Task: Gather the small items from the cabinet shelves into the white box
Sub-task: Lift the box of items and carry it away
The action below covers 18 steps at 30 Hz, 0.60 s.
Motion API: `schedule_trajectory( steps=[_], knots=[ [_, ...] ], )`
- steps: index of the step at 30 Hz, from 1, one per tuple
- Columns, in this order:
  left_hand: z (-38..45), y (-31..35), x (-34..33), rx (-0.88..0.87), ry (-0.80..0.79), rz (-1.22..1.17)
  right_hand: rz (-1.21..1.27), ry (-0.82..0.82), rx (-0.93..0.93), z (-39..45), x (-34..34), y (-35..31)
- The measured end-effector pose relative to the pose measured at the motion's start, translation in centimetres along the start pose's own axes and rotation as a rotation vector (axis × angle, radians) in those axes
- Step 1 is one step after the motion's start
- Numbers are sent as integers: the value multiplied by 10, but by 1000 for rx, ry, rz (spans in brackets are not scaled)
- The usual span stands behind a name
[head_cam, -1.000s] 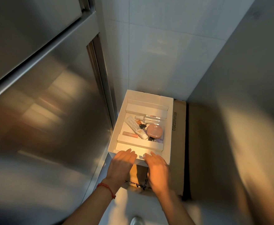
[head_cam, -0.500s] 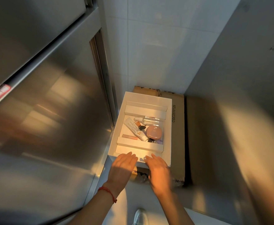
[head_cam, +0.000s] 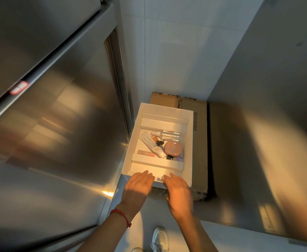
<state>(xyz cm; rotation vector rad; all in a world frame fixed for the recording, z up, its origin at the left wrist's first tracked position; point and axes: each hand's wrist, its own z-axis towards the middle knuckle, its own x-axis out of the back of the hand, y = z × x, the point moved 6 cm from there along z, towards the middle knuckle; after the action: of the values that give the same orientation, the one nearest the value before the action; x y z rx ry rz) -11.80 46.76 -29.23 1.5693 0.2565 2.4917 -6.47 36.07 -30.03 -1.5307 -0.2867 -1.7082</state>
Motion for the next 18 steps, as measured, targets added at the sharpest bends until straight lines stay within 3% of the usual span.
schedule_trajectory(
  steps=[13,18],
  knots=[
    [-16,6,12,-59,-4,52,27,-58,35,-19,-1,-4],
    [-25,-11,13,-90,-62,121,-33,46,134,-25,5,3]
  ],
)
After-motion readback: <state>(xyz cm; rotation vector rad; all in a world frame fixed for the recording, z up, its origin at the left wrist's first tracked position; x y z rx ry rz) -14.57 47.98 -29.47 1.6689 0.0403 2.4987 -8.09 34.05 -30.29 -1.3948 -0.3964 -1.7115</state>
